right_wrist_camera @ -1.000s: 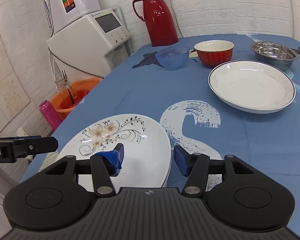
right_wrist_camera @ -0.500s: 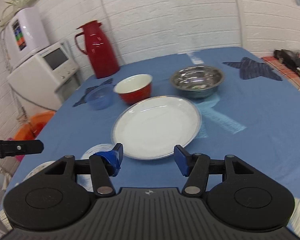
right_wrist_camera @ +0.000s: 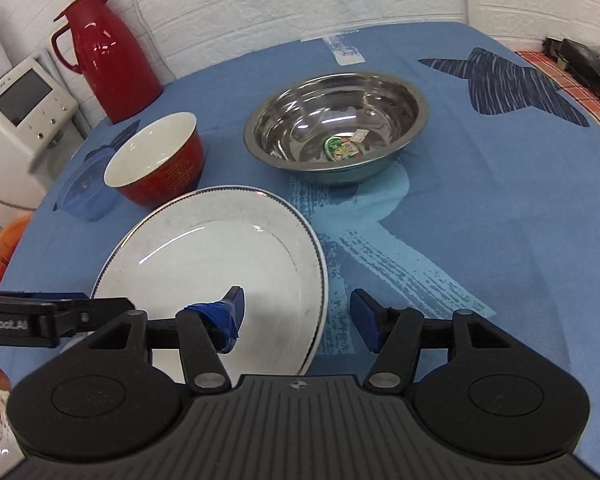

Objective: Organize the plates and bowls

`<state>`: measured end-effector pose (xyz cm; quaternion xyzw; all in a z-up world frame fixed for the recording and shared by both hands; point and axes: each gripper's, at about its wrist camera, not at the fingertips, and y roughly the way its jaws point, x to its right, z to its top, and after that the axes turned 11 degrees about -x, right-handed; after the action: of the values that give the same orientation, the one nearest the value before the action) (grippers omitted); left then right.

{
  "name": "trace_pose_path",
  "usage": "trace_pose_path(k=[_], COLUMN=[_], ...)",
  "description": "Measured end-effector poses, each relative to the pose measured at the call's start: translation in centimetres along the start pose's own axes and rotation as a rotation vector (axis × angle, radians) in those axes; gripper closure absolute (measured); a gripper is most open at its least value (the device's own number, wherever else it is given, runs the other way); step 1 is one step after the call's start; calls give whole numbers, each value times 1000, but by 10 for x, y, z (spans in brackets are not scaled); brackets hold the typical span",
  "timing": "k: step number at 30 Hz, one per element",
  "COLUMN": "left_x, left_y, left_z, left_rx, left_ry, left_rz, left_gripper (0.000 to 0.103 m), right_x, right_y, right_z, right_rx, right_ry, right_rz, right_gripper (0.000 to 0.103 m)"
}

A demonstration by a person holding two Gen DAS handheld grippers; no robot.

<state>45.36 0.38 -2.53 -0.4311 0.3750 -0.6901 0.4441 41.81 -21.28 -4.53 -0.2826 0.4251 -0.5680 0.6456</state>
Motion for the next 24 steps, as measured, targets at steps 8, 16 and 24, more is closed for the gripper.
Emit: trace_pose_path(k=[8, 16, 24], left_x=[2, 7, -4], left_y=[5, 1, -16], left_z=[-3, -15, -30], left_rx=[21, 38, 44], left_ry=[19, 50, 33], left_rz=[28, 49, 39], left_gripper=[54, 87, 87], right_x=[-18, -25, -42], right_y=[4, -1, -15], right_z=[-11, -14, -31], right_rx=[43, 15, 23], right_ry=[-174, -180, -179], right_rz=[-57, -30, -14], right_gripper=[56, 61, 58])
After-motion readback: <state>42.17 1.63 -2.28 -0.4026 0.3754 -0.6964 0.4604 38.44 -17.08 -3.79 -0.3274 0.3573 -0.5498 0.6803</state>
